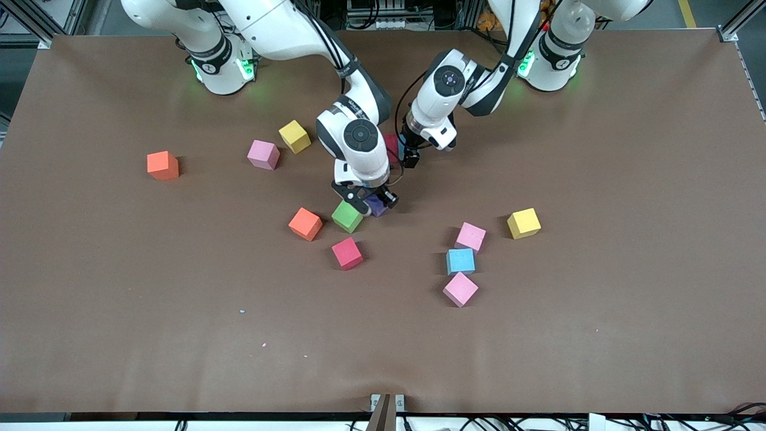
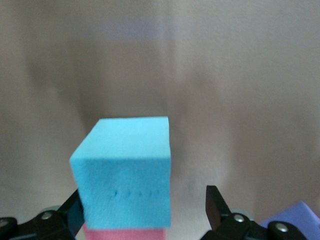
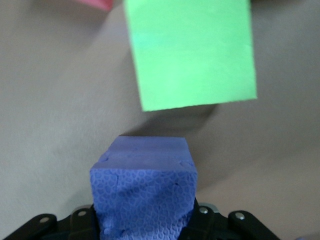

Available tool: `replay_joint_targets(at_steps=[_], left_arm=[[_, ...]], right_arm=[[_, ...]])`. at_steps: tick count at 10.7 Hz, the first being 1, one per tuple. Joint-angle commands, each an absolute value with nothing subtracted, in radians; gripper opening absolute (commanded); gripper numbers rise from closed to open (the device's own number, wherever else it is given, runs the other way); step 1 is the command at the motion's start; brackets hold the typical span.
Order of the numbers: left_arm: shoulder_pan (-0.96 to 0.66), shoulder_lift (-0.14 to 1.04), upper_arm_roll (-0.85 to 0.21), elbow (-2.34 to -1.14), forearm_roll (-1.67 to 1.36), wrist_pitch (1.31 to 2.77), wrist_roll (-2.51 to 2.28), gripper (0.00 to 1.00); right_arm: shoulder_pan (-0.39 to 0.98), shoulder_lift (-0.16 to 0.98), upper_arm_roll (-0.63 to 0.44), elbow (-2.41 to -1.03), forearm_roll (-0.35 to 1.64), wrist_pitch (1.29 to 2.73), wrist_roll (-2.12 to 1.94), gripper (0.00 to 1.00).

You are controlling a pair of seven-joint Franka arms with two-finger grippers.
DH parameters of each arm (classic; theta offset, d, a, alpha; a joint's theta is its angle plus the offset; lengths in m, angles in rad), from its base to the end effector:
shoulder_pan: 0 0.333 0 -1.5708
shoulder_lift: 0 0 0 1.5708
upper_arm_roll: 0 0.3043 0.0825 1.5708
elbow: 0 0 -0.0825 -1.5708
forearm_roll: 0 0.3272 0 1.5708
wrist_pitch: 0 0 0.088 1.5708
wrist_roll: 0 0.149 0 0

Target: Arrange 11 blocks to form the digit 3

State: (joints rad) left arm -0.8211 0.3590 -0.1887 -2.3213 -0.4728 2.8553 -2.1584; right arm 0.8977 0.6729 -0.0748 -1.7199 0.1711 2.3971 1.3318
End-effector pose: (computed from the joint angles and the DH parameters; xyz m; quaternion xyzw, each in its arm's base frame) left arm 0.2869 -0.4253 0.2012 0.6861 0.7134 -0.1186 0.0797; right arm 0.4190 0.4658 0.1885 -0.9521 0.3039 0.0288 0.0200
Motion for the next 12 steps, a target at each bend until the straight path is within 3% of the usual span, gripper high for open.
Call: replay_joint_targets(at_steps=[1, 2, 5, 9, 10, 12], left_arm=[[-0.827, 0.282, -0.173, -2.345, -0.416, 2.786, -2.166, 1.00], [-0.824, 0.266, -0.163, -2.342, -0.397, 2.740, -2.166, 1.00], [-0.810, 0.229, -0.124, -2.327, -0.358, 2.685, -2.166, 1.00], [-0.782, 0.285, -0.020, -2.113, -0.234, 2.484, -2.161, 1.00], [-0.770, 0.314, -0.020, -2.064, -0.183, 2.433, -2.161, 1.00], [-0.753, 0.356, -0.015, -2.020, -0.115, 2.421, -2.149, 1.00]], right_arm=[[0.907, 0.647, -0.080, -1.706, 0.167, 2.295, 1.093, 0.00], [0.919, 0.640, -0.080, -1.709, 0.134, 2.292, 1.034, 0.07], [0.962, 0.620, -0.078, -1.717, 0.036, 2.240, 0.922, 0.00], [0.969, 0.539, -0.078, -1.811, -0.009, 2.223, 0.735, 0.00], [0.968, 0.532, -0.078, -1.825, -0.009, 2.235, 0.733, 0.00], [0.966, 0.470, -0.078, -1.956, -0.009, 2.398, 0.733, 0.00]])
